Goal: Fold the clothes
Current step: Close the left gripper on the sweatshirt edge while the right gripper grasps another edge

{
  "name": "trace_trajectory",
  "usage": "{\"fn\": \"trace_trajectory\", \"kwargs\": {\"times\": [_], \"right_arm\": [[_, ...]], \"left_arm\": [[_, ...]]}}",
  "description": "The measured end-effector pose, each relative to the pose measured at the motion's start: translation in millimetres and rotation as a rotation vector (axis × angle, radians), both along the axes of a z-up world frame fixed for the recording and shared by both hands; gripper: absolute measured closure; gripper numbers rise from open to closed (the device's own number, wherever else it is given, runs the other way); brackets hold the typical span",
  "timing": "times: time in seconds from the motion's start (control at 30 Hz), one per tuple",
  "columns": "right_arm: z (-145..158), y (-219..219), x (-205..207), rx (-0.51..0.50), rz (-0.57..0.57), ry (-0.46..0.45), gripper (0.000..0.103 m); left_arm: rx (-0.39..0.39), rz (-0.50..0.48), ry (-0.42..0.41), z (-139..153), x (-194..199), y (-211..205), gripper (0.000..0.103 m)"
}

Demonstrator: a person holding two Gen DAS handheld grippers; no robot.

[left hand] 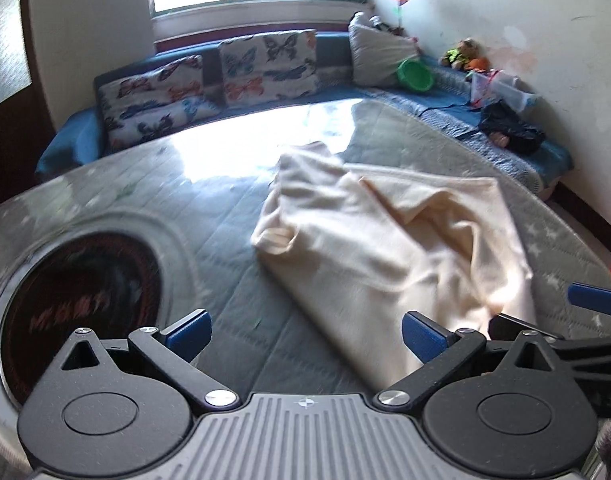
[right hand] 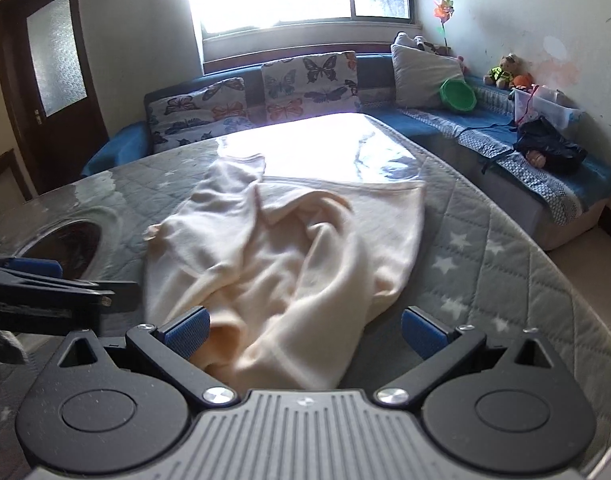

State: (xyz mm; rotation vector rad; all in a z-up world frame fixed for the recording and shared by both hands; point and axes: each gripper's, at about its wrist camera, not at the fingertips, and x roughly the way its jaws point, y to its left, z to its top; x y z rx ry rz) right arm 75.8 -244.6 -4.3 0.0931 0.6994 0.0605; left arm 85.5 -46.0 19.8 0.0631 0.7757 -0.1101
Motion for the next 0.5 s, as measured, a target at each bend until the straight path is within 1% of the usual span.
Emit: {"fn": "trace_trajectory", "kwargs": {"times": [0.1, 0.17, 0.27, 0.37, 0.4, 0.5], "right_arm": [[-1, -11, 10, -0.007, -0.014, -0.004, 0.000], [-2, -20, 17, -0.017, -0.022, -0.008, 0.003], [-2, -30, 26, -0.013, -0.029, -0.006, 0.007], [-1, -36, 35, -0.013, -0.028, -0.004, 0.008], [-1, -38, 38, -0.014, -0.027, -0.004, 0.009], [-3, -38, 47, -0.011, -0.003, 0.008, 0.012]], "left_arm": [[0.000, -0.055, -0.024, 2, 8, -10, 0.002], [-0.004, -0.094, -0.035, 2, 13, -18, 0.009], [0.004, -0.160, -0.045, -2, 20, -31, 0.016], [0.007, -0.225, -0.048, -6, 23, -41, 0.021], [0.001, -0.246, -0.045, -8, 23, -44, 0.022], [0.004, -0.279, -0.019, -16, 31, -50, 0.029]]}}
